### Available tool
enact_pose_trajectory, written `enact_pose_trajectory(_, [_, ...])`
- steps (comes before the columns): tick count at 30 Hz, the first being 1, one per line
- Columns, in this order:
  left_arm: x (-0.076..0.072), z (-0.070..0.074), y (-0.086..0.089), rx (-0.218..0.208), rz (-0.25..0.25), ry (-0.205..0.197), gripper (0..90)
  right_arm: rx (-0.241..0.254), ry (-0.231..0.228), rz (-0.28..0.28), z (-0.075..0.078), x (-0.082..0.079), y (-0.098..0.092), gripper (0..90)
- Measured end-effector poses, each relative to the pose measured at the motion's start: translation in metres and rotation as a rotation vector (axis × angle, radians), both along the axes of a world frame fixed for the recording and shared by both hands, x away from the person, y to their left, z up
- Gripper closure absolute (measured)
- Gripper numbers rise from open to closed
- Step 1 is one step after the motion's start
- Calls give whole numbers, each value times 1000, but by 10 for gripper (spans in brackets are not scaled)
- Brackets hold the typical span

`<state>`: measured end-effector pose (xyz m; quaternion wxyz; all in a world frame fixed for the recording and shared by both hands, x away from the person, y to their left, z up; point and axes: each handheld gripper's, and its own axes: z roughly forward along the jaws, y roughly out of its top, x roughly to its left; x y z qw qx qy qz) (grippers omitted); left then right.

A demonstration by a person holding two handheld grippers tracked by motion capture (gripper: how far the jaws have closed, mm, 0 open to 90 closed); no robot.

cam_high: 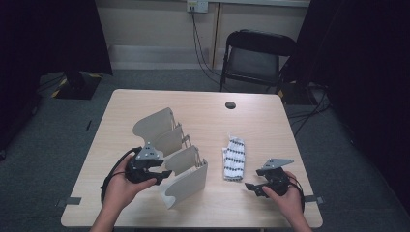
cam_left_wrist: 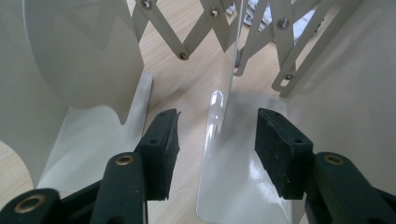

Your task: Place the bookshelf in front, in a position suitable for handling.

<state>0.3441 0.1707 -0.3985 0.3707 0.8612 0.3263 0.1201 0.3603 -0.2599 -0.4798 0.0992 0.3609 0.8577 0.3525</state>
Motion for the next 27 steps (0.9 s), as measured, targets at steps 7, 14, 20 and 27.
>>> enact_pose_trajectory(7, [11,7,-12,12,-23,11,509,17,-1,-11,-6,-1,-7,240])
enact_pose_trajectory(14, [25,13,-24,33,-44,15,518,17,-7,-19,-8,-1,-9,237])
enact_pose_trajectory(20, [35,20,-36,48,-78,42,585,44,-8,-25,-11,0,-10,231])
enact_pose_trajectory(27, [43,23,-46,93,-95,46,605,33,-54,-10,-14,-3,-10,213])
